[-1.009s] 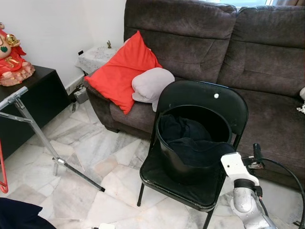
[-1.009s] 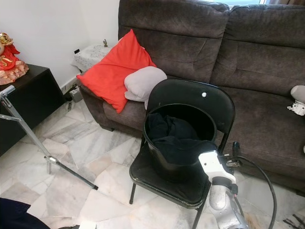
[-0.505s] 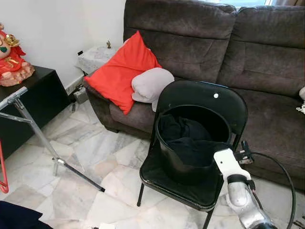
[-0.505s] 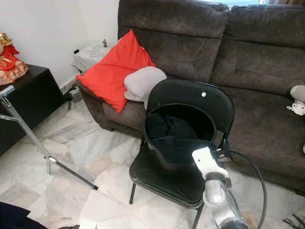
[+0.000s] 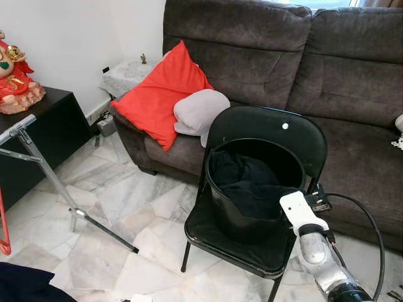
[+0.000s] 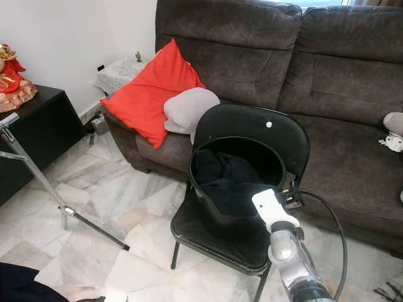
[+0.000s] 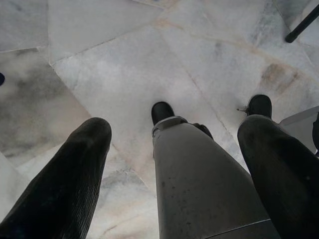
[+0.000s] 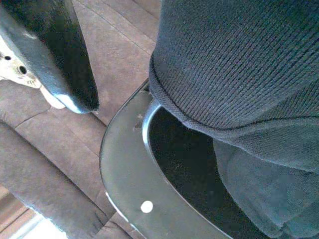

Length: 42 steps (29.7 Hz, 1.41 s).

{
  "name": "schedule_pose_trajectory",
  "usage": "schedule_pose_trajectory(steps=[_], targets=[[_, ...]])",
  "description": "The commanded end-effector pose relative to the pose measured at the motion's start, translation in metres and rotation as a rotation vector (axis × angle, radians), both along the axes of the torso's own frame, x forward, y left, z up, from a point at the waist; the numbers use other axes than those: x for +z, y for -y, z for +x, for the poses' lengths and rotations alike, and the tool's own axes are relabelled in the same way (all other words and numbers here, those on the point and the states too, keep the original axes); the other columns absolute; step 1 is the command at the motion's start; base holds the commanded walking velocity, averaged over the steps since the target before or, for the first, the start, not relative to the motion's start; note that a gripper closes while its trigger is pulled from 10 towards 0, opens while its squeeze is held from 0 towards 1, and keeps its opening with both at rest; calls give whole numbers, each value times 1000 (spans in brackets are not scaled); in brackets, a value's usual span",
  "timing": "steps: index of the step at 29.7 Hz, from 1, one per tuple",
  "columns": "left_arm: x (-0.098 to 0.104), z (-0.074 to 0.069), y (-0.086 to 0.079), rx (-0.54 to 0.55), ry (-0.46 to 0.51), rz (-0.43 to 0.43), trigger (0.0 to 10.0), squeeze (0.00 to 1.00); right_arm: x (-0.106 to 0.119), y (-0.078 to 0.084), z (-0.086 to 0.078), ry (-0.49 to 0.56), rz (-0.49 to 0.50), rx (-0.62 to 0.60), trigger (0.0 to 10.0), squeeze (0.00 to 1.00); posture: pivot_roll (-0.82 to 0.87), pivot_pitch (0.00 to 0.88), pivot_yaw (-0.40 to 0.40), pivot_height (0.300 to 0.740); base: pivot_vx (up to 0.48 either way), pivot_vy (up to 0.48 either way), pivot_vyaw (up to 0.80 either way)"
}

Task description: Hang hanger

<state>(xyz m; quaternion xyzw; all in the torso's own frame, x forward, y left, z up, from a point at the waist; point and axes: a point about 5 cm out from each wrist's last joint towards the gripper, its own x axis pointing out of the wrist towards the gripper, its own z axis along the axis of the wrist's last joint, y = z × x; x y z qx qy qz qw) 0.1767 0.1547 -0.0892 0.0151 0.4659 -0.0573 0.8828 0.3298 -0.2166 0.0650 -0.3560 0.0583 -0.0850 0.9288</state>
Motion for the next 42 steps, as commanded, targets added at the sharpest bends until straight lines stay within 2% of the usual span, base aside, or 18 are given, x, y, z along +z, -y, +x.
schedule_pose_trajectory(steps=[1, 2, 3, 23, 32, 37, 42], targets=[[-2, -4, -4, -12, -19, 14, 10000, 0, 3, 0, 4, -11, 13, 8, 8392, 0, -6, 52, 95, 740, 0, 0, 0], [-2, -4, -4, -12, -19, 14, 10000, 0, 3, 0, 5, -19, 7, 9, 5843, 0, -6, 52, 95, 740, 0, 0, 0], [-2, -4, -4, -11, -19, 14, 10000, 0, 4, 0, 5, -21, 6, 10, 0, 0, -5, 55, 94, 740, 0, 0, 0], [-2, -4, -4, -10, -19, 15, 10000, 0, 4, -6, 8, -37, -4, 49, 0, 0, -3, 66, 94, 740, 0, 0, 0], [-2, -4, -4, -11, -18, 15, 10000, 0, -1, -1, 5, -61, 8, -9, 0, 0, 2, 59, 94, 740, 0, 0, 0], [-2, -4, -4, -11, -18, 16, 10000, 0, -6, 3, 3, -76, 67, -63, 0, 0, 4, 52, 94, 740, 0, 0, 0], [-2, -5, -4, -11, -18, 16, 10000, 0, -6, 3, 2, -75, 60, -57, 0, 0, 2, 49, 93, 740, 0, 0, 0]])
